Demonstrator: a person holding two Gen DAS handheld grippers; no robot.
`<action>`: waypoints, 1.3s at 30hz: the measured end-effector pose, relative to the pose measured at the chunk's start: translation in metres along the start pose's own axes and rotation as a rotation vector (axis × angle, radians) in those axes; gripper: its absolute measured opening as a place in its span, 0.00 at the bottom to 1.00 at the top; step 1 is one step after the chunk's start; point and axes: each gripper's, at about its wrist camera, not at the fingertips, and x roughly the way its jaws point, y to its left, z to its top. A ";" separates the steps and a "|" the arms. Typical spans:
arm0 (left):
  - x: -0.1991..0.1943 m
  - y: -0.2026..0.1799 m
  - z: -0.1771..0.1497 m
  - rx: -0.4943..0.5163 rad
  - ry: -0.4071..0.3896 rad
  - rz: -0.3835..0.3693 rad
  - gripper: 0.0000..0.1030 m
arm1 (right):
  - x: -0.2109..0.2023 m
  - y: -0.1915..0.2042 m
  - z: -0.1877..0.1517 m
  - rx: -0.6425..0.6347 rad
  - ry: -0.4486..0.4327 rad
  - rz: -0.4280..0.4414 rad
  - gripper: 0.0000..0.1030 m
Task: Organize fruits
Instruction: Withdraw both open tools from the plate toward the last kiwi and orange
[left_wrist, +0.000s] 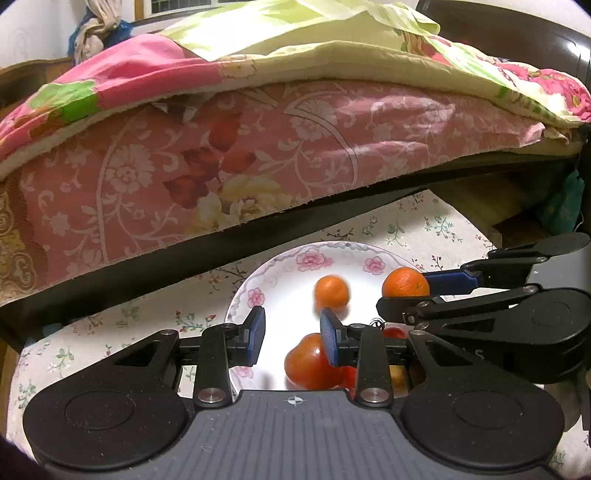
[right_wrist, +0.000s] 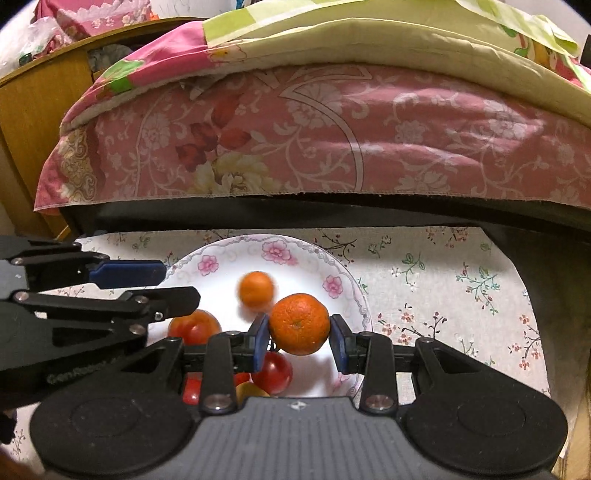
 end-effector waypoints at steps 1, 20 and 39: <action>-0.002 0.001 0.000 -0.001 -0.003 0.002 0.39 | -0.001 0.001 0.000 -0.001 -0.004 -0.004 0.33; -0.051 0.023 -0.020 -0.004 0.007 0.035 0.43 | -0.035 0.027 -0.011 -0.032 -0.029 0.029 0.39; -0.105 0.015 -0.048 0.012 0.017 0.024 0.55 | -0.083 0.073 -0.033 -0.038 -0.038 0.072 0.39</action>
